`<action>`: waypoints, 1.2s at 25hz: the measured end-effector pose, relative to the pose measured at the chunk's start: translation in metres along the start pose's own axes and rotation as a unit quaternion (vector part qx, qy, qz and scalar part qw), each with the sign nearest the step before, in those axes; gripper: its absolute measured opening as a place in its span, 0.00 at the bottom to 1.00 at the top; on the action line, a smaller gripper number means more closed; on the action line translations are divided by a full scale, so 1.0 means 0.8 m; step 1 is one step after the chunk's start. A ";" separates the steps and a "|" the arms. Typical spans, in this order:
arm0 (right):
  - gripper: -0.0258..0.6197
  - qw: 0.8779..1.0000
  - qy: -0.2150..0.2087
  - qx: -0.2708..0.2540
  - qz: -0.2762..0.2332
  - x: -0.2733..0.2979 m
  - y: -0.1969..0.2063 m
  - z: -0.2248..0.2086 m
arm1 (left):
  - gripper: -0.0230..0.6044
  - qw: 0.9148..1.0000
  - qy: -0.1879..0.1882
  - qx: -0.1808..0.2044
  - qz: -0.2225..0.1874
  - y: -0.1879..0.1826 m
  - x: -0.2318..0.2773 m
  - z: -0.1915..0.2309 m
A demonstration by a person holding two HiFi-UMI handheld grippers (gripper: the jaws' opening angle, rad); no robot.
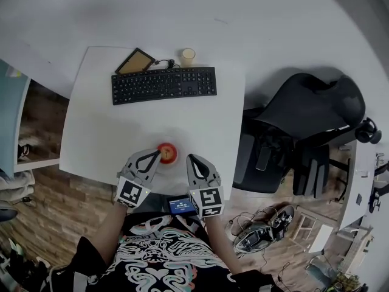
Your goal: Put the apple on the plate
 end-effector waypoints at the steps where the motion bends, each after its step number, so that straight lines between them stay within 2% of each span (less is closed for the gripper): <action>1: 0.08 1.000 0.000 -0.002 -0.008 -0.005 -0.009 0.001 | 0.06 1.000 -0.004 0.004 -0.003 -0.006 -0.004 0.001; 4: 0.08 1.000 0.006 -0.004 -0.030 -0.019 -0.030 0.000 | 0.06 1.000 -0.017 0.006 -0.015 -0.023 -0.015 0.006; 7: 0.08 0.999 0.008 -0.013 -0.045 -0.029 -0.045 0.002 | 0.06 0.998 -0.034 0.022 -0.048 -0.041 -0.024 0.014; 10: 0.08 0.998 0.006 -0.019 -0.052 -0.036 -0.056 0.010 | 0.06 0.997 -0.051 0.000 -0.060 -0.057 -0.039 0.021; 13: 0.08 0.998 0.011 -0.014 -0.062 -0.046 -0.063 0.014 | 0.06 0.991 -0.071 -0.010 -0.112 -0.077 -0.053 0.027; 15: 0.08 0.997 0.013 -0.006 -0.072 -0.050 -0.067 0.014 | 0.06 0.989 -0.080 -0.007 -0.127 -0.086 -0.061 0.028; 20: 0.08 0.996 0.008 -0.015 -0.085 -0.057 -0.076 0.020 | 0.06 0.989 -0.093 0.009 -0.118 -0.089 -0.070 0.024; 24: 0.08 0.995 0.007 -0.022 -0.094 -0.061 -0.084 0.023 | 0.06 0.992 -0.089 -0.003 -0.087 -0.088 -0.072 0.020; 27: 0.08 0.995 0.007 -0.029 -0.098 -0.063 -0.088 0.023 | 0.06 0.988 -0.097 0.002 -0.117 -0.094 -0.072 0.021; 30: 0.08 0.994 0.007 -0.033 -0.103 -0.064 -0.092 0.025 | 0.06 0.990 -0.097 -0.002 -0.100 -0.096 -0.077 0.020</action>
Point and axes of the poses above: the fingertips, and each gripper's own axes: x forward along the fingers, z to its left, y out of its underside, the point moved 4 cm from there along -x, backward along the fingers, and after that the axes turned 4 degrees about z, right-handed, at the moved point
